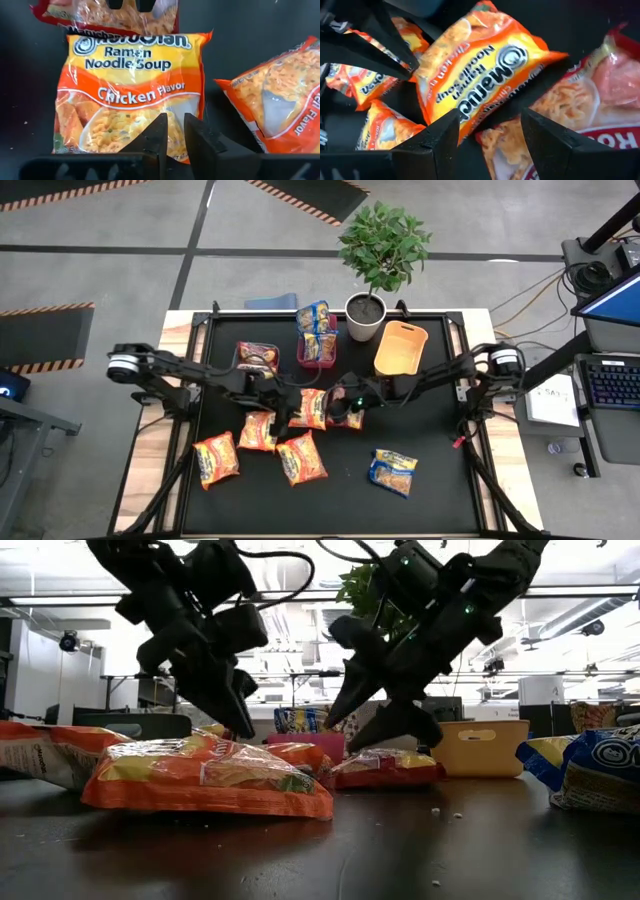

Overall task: Sort Maruchan noodles
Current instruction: Put the orange noodle pack into the yellow bin

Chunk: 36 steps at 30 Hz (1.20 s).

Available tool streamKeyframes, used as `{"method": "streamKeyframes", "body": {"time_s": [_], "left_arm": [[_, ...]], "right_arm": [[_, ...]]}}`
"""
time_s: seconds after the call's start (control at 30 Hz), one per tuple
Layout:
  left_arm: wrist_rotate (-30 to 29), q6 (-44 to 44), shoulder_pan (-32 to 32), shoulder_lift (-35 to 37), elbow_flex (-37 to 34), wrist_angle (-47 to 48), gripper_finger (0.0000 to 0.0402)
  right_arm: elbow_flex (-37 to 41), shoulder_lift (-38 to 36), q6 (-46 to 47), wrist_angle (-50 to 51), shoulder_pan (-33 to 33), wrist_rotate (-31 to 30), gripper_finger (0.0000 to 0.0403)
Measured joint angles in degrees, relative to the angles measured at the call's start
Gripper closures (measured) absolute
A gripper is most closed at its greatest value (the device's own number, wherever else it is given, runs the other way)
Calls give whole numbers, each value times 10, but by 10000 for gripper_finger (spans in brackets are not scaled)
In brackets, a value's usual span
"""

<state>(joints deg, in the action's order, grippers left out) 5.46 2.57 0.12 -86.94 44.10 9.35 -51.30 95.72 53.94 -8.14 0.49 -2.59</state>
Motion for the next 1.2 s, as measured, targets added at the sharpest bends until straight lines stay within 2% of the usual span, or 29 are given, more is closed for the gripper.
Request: {"method": "streamKeyframes", "body": {"time_s": [0.47, 0.77, 1.0, 1.13, 1.2], "left_arm": [[22, -3, 8, -24, -9, -11, 364], [51, -25, 24, -24, -45, -71, 364], [54, -31, 28, -24, -48, -76, 364], [54, -31, 28, -24, -51, -84, 364], [54, -31, 28, -24, -57, -97, 364]], "right_arm": [[-1, 13, 51, -38, 0, -18, 202], [-2, 25, 70, -41, -3, -20, 202], [-58, 26, 33, 42, -6, -35, 202], [-94, 46, 26, 113, -8, -50, 202], [-109, 63, 26, 116, -8, -49, 202]]}}
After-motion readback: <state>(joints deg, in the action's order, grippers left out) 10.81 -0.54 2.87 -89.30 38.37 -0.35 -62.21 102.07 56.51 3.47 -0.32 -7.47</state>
